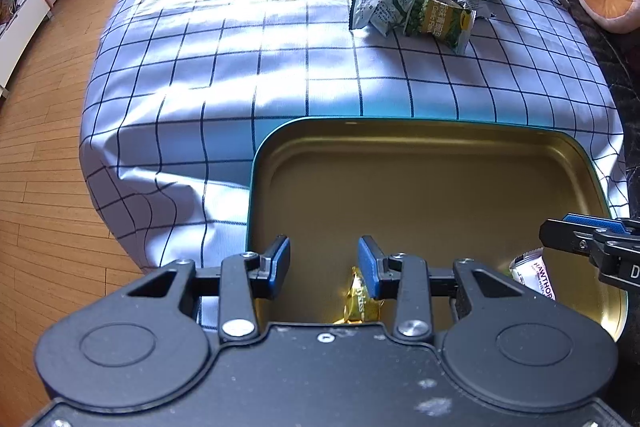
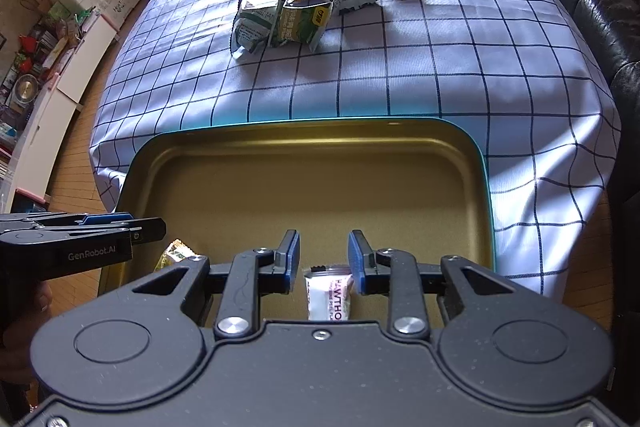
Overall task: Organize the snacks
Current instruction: 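Open both grippers to release the candy and bar into the tray, then move both grippers back to the pile and grasp a green chip bag with the right gripper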
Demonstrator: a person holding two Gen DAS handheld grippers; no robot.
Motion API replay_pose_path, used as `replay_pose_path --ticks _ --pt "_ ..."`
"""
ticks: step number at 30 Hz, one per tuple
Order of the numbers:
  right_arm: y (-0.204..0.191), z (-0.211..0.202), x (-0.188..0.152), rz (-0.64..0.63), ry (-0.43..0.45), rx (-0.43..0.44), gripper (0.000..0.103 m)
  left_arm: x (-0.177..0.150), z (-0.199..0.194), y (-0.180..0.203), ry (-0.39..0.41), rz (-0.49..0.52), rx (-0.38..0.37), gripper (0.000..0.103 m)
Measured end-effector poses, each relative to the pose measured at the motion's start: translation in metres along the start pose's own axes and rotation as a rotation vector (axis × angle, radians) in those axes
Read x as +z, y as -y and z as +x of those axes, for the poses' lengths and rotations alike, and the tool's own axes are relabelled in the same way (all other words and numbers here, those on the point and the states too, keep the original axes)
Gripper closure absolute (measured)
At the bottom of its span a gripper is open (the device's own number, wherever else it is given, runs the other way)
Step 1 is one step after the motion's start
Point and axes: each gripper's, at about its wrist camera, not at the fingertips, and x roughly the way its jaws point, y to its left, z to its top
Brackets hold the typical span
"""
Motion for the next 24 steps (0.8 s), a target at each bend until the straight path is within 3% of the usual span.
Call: replay_pose_path --ticks 17,24 --pt "0.001 0.001 0.034 0.022 0.114 -0.025 0.064 0.034 0.001 0.008 0.218 0.05 0.032 0.063" --pt "0.004 0.016 0.053 0.022 0.128 -0.031 0.064 0.064 0.019 0.005 0.24 0.015 0.027 0.061"
